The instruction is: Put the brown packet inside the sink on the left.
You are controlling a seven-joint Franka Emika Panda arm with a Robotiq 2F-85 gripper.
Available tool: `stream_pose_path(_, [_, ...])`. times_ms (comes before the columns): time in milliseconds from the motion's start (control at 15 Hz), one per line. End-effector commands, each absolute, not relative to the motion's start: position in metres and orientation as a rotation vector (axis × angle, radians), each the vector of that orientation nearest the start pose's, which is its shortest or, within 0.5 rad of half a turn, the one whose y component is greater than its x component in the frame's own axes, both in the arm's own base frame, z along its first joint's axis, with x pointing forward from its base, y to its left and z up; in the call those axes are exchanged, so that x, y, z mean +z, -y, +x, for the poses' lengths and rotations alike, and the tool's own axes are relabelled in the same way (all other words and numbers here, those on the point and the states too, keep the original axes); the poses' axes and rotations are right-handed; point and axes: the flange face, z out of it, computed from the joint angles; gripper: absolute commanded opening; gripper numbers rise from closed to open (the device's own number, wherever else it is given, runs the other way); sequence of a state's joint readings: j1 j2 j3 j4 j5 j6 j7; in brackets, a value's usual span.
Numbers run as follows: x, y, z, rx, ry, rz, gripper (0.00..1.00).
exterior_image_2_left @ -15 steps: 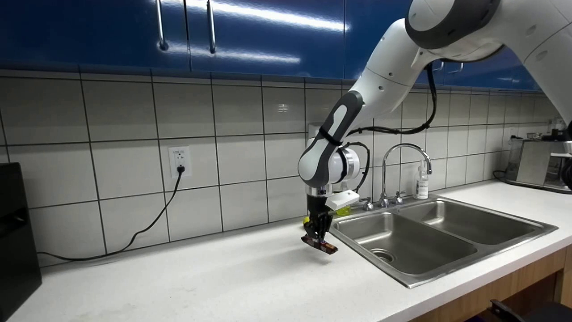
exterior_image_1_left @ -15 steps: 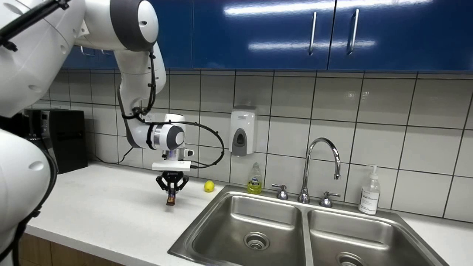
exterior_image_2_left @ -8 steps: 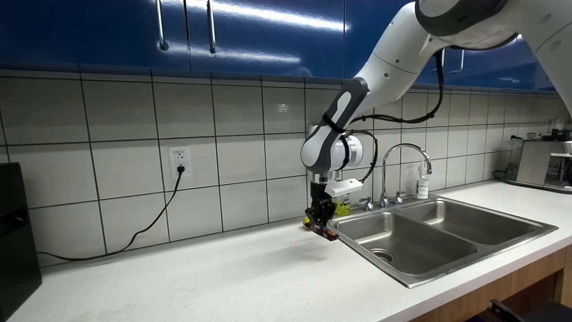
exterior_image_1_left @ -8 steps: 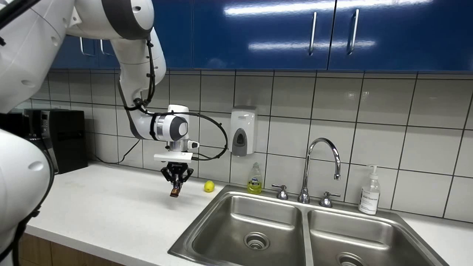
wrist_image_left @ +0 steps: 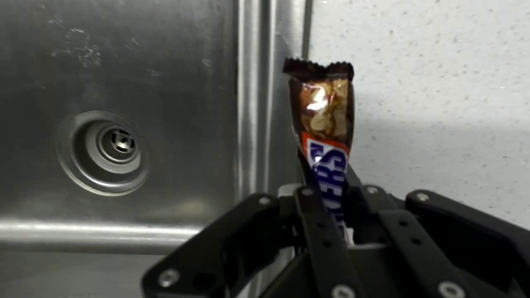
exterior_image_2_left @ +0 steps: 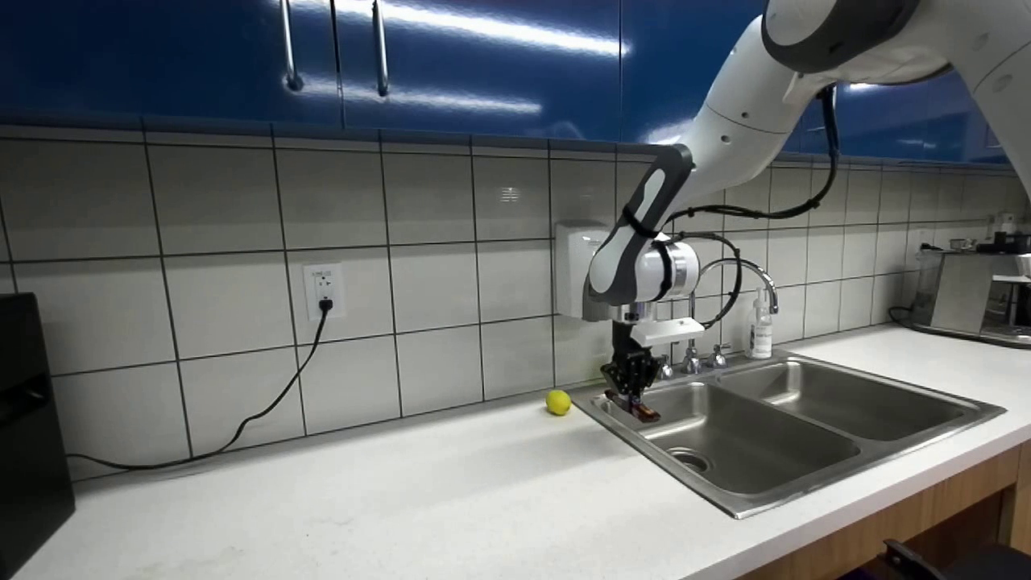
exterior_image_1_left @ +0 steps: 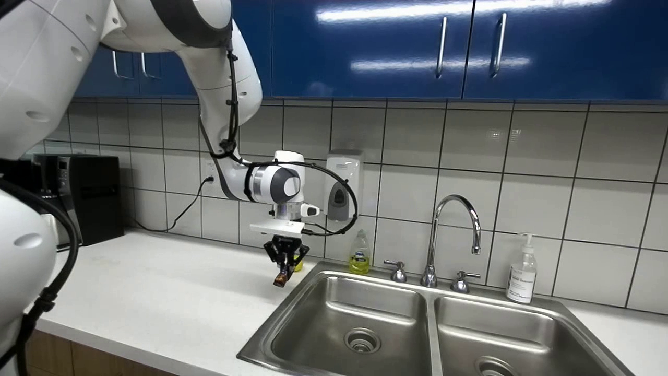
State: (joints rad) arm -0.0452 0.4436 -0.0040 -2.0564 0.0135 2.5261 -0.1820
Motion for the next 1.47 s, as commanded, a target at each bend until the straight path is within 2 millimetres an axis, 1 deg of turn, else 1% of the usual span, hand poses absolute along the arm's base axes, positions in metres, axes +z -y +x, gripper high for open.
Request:
stream_pose_path(0, [0.229, 0.082, 0.581, -0.064, -0.015, -3.141, 0.04])
stream_pose_path(200, [0.226, 0.131, 0.572, -0.074, -0.161, -3.155, 0.04])
stream_pose_path(333, [0.222, 0.158, 0.567, -0.078, -0.241, -3.164, 0.04])
stream_pose_path(533, [0.215, 0.188, 0.561, -0.078, -0.330, -3.175, 0.04])
stream_pose_path(667, [0.205, 0.202, 0.558, -0.069, -0.371, -3.182, 0.04])
stream_pose_path(800, [0.193, 0.211, 0.557, -0.060, -0.407, -3.190, 0.04])
stream_pose_path(933, [0.180, 0.215, 0.558, -0.050, -0.433, -3.189, 0.04])
stream_pose_path(1200, [0.148, 0.216, 0.560, -0.011, -0.461, -3.190, 0.04])
stream_pose_path(1400, [0.122, 0.215, 0.558, 0.032, -0.479, -3.184, 0.04])
